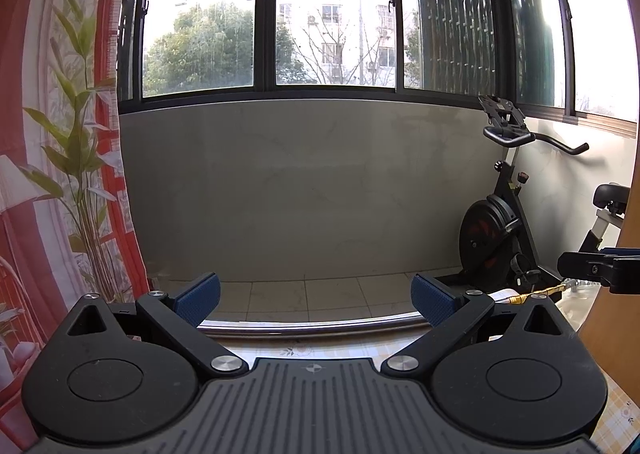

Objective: Organize fruits

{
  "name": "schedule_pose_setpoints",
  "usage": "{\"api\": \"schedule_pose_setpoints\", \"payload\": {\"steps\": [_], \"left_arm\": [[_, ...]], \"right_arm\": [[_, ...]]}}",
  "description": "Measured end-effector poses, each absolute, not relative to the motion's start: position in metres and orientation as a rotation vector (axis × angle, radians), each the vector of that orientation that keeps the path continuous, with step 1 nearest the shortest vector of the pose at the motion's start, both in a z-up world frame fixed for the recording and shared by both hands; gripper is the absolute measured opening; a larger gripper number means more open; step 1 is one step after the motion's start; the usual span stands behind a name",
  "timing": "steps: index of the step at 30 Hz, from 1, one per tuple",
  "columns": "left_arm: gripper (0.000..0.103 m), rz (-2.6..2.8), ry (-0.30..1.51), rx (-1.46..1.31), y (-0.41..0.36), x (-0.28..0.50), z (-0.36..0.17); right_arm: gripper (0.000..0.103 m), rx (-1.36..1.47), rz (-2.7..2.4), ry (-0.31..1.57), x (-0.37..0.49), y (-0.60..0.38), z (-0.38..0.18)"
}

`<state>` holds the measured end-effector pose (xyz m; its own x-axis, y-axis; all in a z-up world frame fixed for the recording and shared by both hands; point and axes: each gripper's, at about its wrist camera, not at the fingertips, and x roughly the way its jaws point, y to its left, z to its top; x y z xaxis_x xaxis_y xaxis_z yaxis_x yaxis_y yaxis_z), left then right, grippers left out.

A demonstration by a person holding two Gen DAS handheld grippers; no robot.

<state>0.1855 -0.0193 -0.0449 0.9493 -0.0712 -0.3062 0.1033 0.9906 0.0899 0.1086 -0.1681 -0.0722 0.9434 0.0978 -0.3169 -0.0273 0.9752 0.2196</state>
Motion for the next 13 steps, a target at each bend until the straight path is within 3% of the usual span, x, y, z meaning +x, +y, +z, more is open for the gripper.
{"api": "schedule_pose_setpoints", "payload": {"steps": [13], "left_arm": [[0.102,-0.101,0.303,0.101,-0.0160,0.1860,-0.0464]], "right_arm": [[0.099,0.218,0.064,0.335,0.1085,-0.1698,-0.0714]]}}
